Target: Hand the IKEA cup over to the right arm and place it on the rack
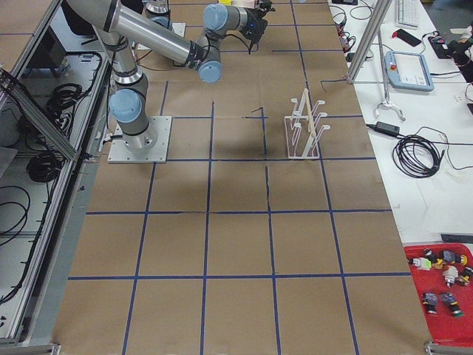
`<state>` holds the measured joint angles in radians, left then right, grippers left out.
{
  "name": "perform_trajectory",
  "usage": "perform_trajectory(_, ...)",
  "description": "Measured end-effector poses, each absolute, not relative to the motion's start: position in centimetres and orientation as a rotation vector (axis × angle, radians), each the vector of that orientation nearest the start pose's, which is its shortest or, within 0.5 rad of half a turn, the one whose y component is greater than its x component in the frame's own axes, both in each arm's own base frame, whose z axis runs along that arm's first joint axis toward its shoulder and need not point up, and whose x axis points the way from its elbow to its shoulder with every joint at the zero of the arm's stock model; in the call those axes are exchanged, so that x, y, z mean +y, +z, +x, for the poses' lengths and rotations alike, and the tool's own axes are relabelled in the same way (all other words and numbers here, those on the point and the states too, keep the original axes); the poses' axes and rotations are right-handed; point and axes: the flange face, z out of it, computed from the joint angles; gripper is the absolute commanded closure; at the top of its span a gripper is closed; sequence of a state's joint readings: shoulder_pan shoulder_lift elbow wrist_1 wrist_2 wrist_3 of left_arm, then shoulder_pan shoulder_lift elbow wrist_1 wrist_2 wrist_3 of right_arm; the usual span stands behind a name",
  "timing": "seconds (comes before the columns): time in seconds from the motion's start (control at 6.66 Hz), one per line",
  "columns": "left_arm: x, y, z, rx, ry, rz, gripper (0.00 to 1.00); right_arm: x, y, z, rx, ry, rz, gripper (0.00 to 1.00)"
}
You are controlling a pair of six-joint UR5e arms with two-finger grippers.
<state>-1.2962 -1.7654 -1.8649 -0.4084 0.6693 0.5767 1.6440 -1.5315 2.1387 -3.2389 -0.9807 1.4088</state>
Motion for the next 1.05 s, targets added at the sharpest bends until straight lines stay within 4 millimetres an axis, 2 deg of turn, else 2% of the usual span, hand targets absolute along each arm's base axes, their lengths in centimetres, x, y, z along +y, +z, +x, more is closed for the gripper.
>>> perform_trajectory(0.3,-56.9,36.5,-8.5,-1.995,1.303,-0.853,0.95,-44.9,40.9,21.6,1.768,-0.517,0.988,0.0)
perform_trajectory(0.45,-56.4,35.2,-10.6,-1.901,1.329,-0.905,0.95,-45.1,40.7,21.5,1.768,-0.525,1.002,0.0)
perform_trajectory(0.9,-54.1,34.5,-17.2,-1.778,1.299,-1.0,0.95,-45.3,40.3,21.3,1.768,-0.529,1.025,0.0)
perform_trajectory(1.05,-53.5,34.5,-18.3,-1.767,1.287,-1.014,0.95,-45.3,40.2,21.3,1.771,-0.524,1.029,0.0)
